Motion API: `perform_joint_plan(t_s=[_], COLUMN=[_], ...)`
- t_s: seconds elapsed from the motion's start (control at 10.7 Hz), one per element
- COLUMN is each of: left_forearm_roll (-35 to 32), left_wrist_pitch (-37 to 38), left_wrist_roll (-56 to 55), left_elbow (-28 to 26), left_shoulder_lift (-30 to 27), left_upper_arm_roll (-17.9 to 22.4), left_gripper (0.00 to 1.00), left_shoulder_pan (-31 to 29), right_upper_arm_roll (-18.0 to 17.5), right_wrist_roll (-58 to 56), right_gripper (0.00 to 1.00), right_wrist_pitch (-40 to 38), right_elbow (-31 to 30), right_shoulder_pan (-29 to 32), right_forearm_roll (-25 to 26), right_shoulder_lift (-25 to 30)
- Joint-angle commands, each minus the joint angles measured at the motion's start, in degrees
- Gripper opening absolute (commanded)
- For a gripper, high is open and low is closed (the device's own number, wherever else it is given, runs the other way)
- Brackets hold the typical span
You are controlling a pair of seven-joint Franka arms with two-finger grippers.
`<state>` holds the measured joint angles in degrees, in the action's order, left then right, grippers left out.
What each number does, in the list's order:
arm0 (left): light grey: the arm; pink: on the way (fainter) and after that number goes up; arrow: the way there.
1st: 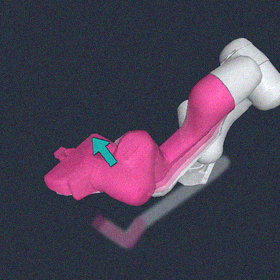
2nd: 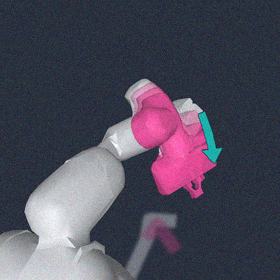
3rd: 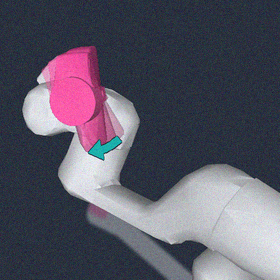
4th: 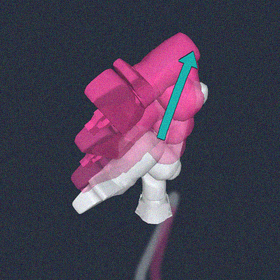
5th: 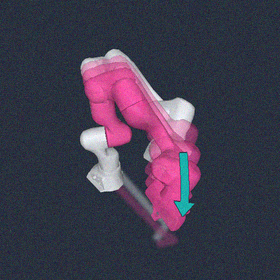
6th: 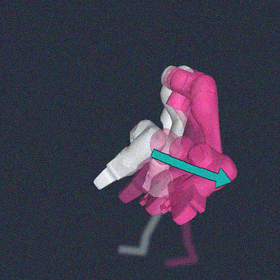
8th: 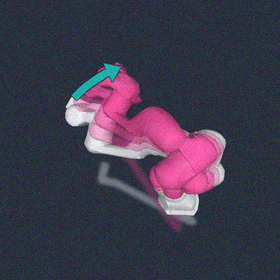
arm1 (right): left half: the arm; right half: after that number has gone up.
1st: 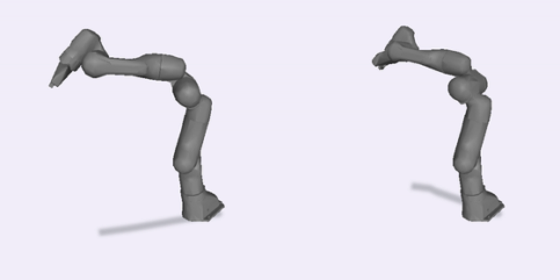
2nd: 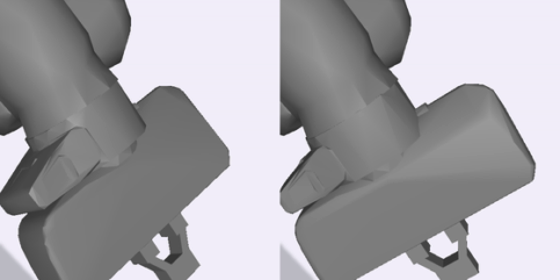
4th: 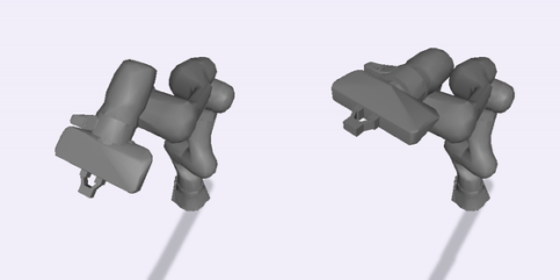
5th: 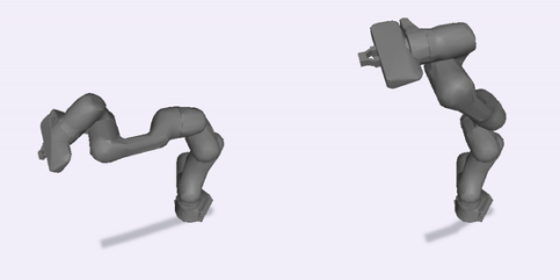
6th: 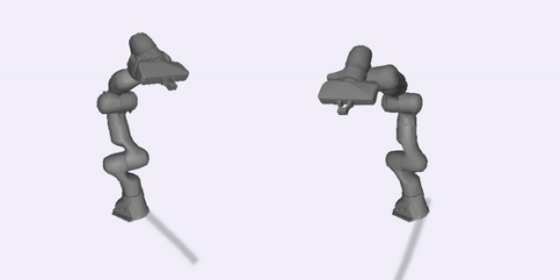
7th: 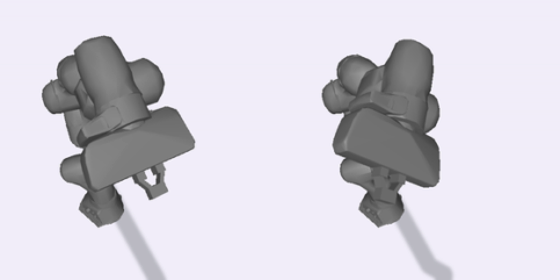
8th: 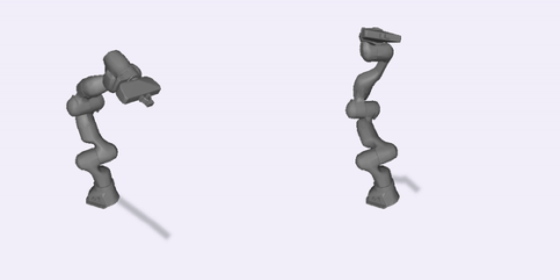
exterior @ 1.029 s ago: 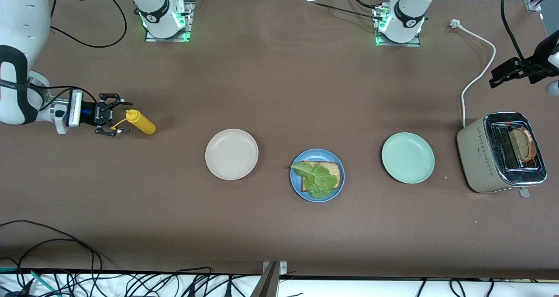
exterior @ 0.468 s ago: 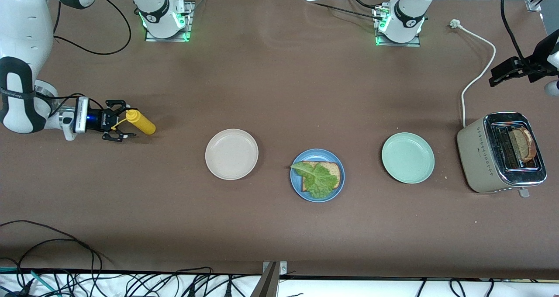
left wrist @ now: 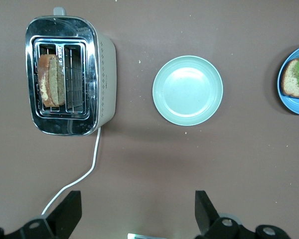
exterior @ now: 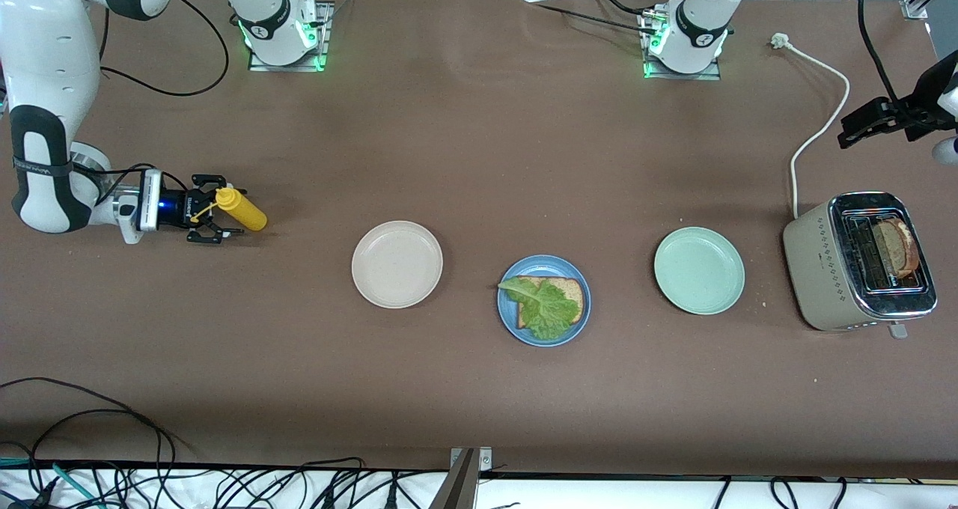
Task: Make sandwich in blue plate with both arms
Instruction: 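Lift the mustard bottle up off the table with the right gripper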
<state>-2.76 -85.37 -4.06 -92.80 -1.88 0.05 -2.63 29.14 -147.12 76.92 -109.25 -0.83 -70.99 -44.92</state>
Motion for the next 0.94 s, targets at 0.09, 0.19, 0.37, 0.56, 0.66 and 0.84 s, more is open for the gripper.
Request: perform_joint_plan(t_s=[0.09, 0.19, 0.37, 0.56, 0.66, 0.84], left_forearm_roll=[0.74, 0.74, 0.74, 0.65, 0.65, 0.65], left_wrist_pitch=[1.17, 1.26, 1.26, 1.26, 1.26, 1.26], left_wrist_roll=[-0.08, 0.01, 0.01, 0.01, 0.01, -0.07], left_elbow=[1.31, 1.31, 1.31, 1.31, 1.31, 1.31], left_shoulder_lift=[0.30, 0.30, 0.30, 0.30, 0.30, 0.30], left_upper_arm_roll=[0.04, 0.04, 0.04, 0.04, 0.04, 0.04], left_gripper=[1.00, 1.00, 1.00, 1.00, 1.00, 1.00], left_shoulder_pan=[-0.01, -0.01, -0.01, -0.01, -0.01, -0.01], right_upper_arm_roll=[-0.32, -0.32, 0.03, 0.39, 0.39, 0.39], right_wrist_roll=[-0.27, 0.34, 6.63, 14.80, 19.28, 26.07], right_gripper=[0.17, 0.12, 0.12, 0.12, 0.12, 0.13], right_wrist_pitch=[-1.34, -1.25, -0.98, 1.55, 4.35, 11.37], right_elbow=[1.84, 2.98, 5.44, 7.72, 8.43, 9.40], right_shoulder_pan=[0.31, -0.30, -2.93, -6.70, -9.16, -14.26], right_forearm_roll=[-0.90, -0.99, -0.90, -0.82, -0.73, -0.38], right_shoulder_lift=[-0.96, -0.69, 0.62, 3.07, 5.26, 9.66])
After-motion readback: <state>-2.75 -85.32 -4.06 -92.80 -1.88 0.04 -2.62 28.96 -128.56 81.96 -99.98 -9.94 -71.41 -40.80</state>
